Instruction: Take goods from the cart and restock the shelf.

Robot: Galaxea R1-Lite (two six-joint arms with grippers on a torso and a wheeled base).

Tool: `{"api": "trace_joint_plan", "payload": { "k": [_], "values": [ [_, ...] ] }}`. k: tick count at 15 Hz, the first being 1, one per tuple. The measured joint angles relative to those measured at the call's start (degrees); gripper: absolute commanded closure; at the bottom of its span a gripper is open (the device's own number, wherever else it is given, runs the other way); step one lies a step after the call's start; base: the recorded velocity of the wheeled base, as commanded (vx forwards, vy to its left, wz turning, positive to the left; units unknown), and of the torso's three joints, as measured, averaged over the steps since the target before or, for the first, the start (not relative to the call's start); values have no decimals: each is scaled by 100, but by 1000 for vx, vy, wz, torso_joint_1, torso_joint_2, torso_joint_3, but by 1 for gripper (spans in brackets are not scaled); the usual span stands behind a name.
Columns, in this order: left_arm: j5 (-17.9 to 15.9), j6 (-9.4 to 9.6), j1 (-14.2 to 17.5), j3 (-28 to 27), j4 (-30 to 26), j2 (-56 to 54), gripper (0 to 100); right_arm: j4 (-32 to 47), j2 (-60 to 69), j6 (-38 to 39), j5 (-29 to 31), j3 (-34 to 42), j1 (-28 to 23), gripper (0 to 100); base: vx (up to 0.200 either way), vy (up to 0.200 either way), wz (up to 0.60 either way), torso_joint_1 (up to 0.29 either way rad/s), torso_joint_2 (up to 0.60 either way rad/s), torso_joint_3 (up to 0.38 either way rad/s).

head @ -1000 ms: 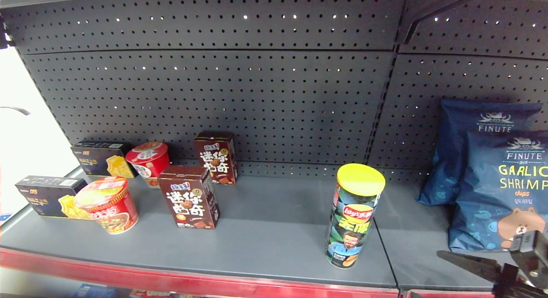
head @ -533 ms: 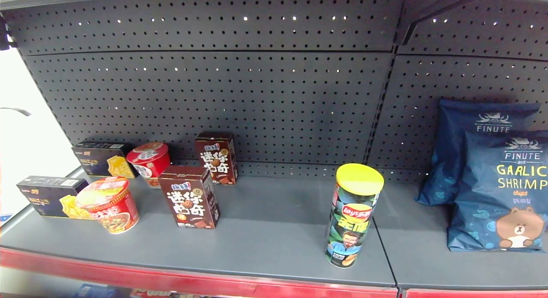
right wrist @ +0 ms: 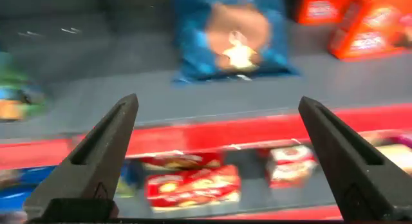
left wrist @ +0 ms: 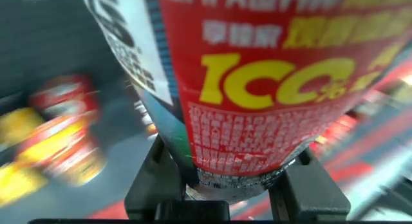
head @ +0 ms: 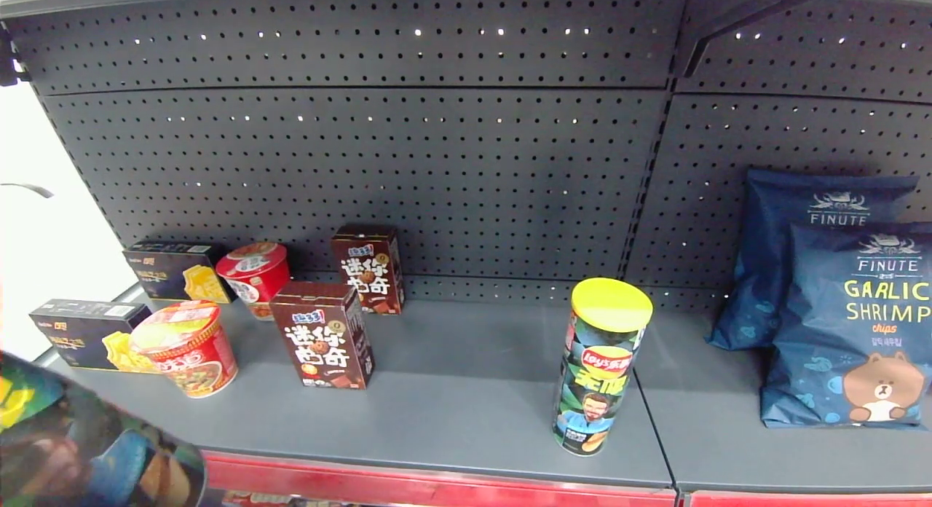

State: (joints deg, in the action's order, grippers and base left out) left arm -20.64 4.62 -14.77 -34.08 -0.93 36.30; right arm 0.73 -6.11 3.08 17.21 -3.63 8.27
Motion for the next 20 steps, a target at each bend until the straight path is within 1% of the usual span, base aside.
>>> {"api": "trace_joint_plan", "payload": {
  "k": [1, 3, 6, 7, 8, 9, 12, 16, 20],
  "values": [
    [-79, -6, -184, -23, 269, 344, 100, -16, 29, -63, 2, 94, -9, 0, 0, 0, 0, 0, 0, 0],
    [-144, -22, -512, -54, 583, 898, 100, -41, 57, -55, 30, 155, -9, 0, 0, 0, 0, 0, 0, 0],
    [-161, -66, -1050, -43, 629, 1432, 100, -40, 73, -38, -6, 174, -13, 0, 0, 0, 0, 0, 0, 0],
    [-158, -66, -1187, -34, 639, 1559, 100, -40, 74, -40, -4, 177, -13, 0, 0, 0, 0, 0, 0, 0],
    [-155, -63, -1276, -26, 639, 1645, 100, -40, 74, -40, -6, 177, -13, 0, 0, 0, -600, 2, 2, 2],
    [-155, -66, -1339, -17, 640, 1712, 100, -40, 74, -38, -9, 179, -13, 0, 0, 0, -600, 2, -2, -2],
    [-150, -72, -1391, 49, 647, 1782, 100, -41, 74, -63, -71, 182, -13, 0, 0, 0, -600, 2, 4, 1],
    [-156, -63, -1384, 110, 656, 1813, 100, -29, 74, -88, -94, 179, -9, 0, 0, 0, 0, 0, 0, 0],
    [-76, -66, -1312, 77, 664, 1860, 100, -33, 73, -88, -96, 179, -9, 0, 0, 0, 0, 0, 0, 0]
  ]
}}
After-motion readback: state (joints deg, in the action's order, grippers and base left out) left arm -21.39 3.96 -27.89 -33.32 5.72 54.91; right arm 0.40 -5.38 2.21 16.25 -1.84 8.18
